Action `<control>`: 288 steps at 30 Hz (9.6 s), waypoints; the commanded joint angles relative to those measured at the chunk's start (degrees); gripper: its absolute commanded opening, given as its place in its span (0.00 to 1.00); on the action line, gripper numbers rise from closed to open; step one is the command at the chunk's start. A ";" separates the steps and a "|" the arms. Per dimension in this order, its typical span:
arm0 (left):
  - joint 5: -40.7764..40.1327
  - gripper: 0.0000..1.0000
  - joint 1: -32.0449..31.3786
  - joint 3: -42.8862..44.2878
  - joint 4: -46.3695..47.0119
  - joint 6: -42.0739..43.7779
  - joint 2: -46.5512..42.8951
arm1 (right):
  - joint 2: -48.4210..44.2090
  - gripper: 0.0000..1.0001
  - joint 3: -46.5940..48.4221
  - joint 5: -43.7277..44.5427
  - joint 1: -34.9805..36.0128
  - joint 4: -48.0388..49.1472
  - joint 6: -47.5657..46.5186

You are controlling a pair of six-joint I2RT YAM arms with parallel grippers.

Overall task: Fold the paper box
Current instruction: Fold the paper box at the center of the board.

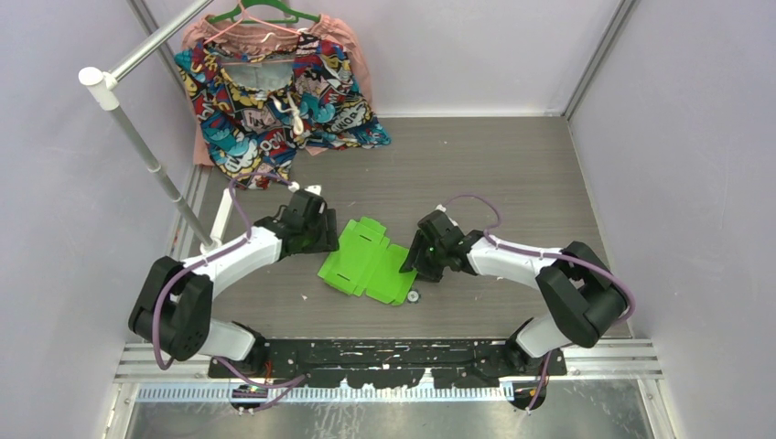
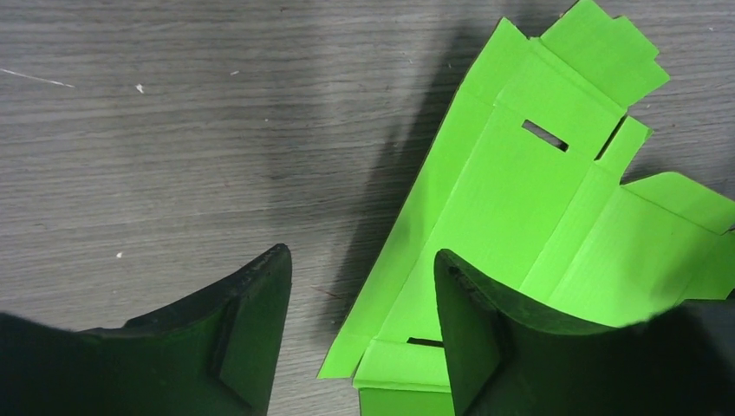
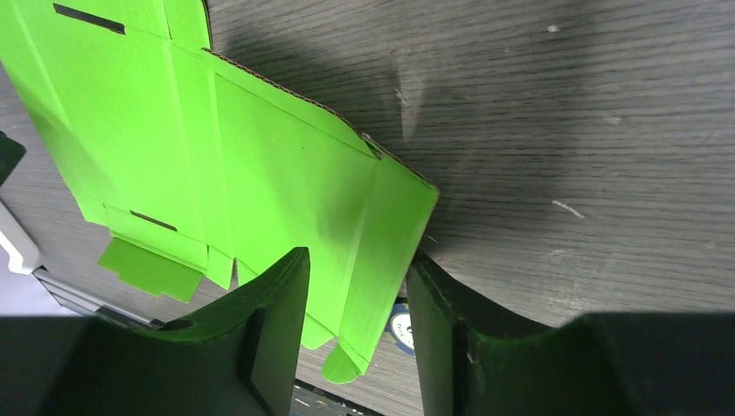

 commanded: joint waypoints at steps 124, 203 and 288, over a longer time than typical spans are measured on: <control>20.71 0.09 5.20 -3.96 11.40 5.73 1.27 | 23.19 0.01 28.41 3.70 9.99 -14.18 -21.52; -17.90 0.00 -17.73 12.43 -8.65 2.62 20.03 | -4.56 0.50 13.82 3.70 -5.79 -17.99 -19.76; -8.50 0.00 -19.41 9.60 0.43 -0.65 26.16 | 7.87 0.01 15.47 -18.71 -3.83 16.73 -5.84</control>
